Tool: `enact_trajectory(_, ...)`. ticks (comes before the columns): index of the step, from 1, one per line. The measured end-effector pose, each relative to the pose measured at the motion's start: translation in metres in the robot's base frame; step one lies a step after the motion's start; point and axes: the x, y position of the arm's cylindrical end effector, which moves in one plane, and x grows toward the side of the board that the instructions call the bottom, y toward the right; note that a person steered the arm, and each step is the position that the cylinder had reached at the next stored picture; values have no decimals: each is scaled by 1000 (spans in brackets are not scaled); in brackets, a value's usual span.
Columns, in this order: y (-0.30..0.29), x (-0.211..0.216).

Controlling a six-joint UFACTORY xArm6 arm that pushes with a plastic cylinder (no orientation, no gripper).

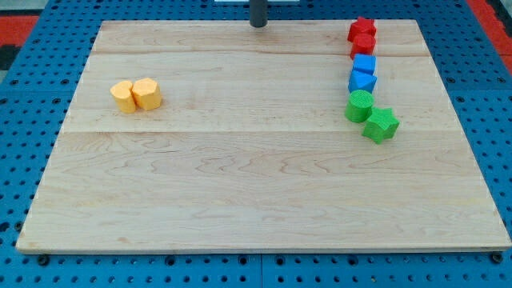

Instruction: Slide the red star and red circle to down left

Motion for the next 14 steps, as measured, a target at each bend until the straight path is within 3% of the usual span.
enact_trajectory(2, 70, -1)
enact_trajectory(12, 228, -1)
enact_trajectory(14, 210, 10)
